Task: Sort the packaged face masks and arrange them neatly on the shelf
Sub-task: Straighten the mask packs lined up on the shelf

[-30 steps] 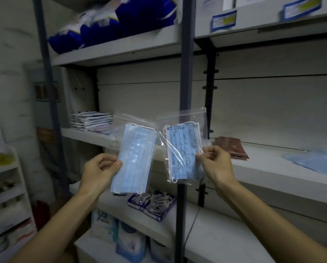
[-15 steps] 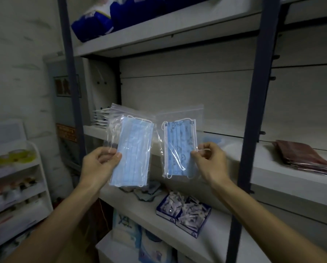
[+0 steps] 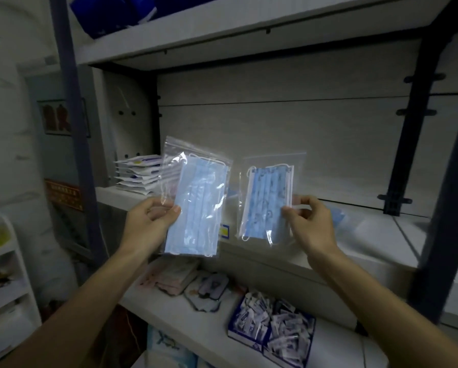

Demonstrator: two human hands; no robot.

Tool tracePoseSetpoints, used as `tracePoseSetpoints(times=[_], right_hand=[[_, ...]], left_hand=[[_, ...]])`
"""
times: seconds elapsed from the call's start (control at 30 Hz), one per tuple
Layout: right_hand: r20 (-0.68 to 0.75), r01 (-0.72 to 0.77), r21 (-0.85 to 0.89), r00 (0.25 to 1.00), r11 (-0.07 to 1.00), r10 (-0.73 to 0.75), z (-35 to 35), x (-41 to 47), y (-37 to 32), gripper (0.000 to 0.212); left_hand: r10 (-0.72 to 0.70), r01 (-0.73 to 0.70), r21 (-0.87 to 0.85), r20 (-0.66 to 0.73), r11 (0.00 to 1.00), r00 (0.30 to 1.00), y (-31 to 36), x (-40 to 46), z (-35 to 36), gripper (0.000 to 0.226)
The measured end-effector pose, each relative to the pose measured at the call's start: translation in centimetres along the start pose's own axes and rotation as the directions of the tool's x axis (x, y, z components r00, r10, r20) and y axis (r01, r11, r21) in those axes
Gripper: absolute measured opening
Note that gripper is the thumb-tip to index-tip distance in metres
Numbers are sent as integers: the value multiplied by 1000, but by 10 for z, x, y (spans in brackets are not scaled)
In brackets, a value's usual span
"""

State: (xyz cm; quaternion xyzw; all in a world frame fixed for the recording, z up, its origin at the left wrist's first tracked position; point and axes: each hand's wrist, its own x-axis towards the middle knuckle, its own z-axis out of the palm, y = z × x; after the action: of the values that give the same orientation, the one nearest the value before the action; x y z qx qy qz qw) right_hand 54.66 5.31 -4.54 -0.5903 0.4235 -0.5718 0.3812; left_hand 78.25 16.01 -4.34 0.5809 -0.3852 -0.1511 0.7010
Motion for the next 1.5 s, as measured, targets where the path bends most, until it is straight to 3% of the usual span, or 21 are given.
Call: tracePoseSetpoints(times=[0.23, 0.43, 0.73, 1.23, 1.5], right_hand=[[-208, -37, -53, 978, 998, 25, 1, 39, -4, 15], [-428, -64, -122, 904, 990, 5, -18, 63, -13, 27], [-539, -197, -290, 842, 937, 11, -36, 74, 3, 14], [-433, -389, -698, 898, 602, 79, -50, 90, 35, 34], [-405, -377, -891, 912, 254, -66, -51, 92, 38, 41]], left_hand=[[40, -28, -74, 161, 997, 986, -19, 68, 25, 13], [102, -59, -148, 303, 987, 947, -16, 120, 52, 17], [35, 90, -237, 474, 967, 880, -24, 147, 107, 11], [-17, 149, -215, 518, 965, 855, -40, 162, 160, 12], [0, 142, -225, 535, 964, 845, -42, 160, 160, 12]])
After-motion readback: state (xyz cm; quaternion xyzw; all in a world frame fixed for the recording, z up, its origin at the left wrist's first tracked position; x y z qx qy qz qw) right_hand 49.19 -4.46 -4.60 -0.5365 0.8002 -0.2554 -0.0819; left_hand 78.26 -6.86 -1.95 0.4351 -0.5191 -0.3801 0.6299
